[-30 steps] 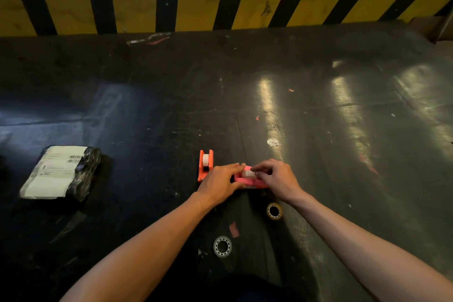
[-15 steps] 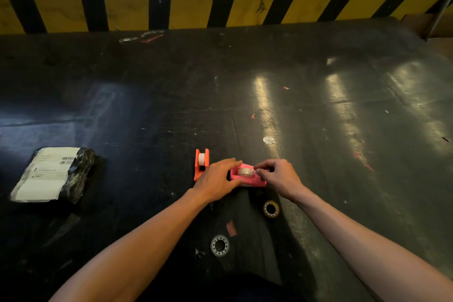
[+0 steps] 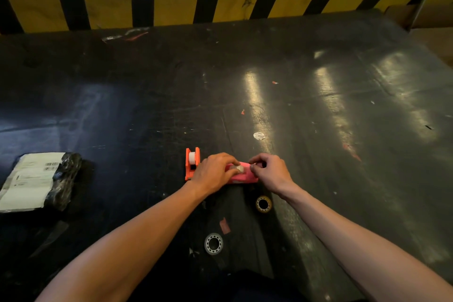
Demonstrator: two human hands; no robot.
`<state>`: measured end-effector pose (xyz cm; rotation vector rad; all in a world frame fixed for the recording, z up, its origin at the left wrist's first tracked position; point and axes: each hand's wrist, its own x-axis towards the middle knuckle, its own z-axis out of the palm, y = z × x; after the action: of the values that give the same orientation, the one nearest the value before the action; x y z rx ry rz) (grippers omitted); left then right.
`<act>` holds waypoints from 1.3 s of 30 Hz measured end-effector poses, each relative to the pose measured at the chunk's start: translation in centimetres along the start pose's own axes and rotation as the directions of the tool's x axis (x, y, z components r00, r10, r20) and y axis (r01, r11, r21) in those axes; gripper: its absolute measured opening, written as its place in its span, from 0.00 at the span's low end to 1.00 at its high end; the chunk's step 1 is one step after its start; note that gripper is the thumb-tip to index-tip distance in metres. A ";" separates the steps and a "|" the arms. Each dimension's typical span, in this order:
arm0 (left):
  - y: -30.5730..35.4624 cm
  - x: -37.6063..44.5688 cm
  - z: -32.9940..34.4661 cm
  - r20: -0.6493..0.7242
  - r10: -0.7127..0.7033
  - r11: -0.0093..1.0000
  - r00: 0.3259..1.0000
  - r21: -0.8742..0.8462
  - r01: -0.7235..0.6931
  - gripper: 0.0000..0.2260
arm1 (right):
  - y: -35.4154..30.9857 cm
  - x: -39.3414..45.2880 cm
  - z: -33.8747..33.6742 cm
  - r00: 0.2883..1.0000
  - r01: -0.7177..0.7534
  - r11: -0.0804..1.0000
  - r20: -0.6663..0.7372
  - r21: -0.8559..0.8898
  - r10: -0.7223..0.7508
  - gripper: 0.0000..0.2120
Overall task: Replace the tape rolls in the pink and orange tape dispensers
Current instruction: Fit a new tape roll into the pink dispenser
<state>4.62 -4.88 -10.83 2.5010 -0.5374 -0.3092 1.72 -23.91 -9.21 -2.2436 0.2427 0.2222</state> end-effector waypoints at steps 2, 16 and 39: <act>-0.2 -0.5 0.0 -0.011 0.026 0.999 1.000 -0.019 -0.026 0.15 | 0.1 0.0 -0.2 0.998 -0.053 0.997 -0.016 0.057 0.054 0.07; -0.3 -2.3 1.3 0.022 0.078 0.996 0.997 0.036 -0.079 0.22 | -0.1 0.8 -0.9 0.987 -0.135 0.987 -0.071 0.090 0.142 0.05; -0.7 -2.0 1.0 0.074 -0.036 0.999 0.997 0.020 0.034 0.25 | 2.4 0.3 -0.8 0.886 -0.452 0.712 0.176 0.537 0.430 0.07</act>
<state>2.73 -3.94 -11.89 2.5271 -0.5284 -0.4135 1.51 -26.03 -10.59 -1.5521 0.7343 0.3921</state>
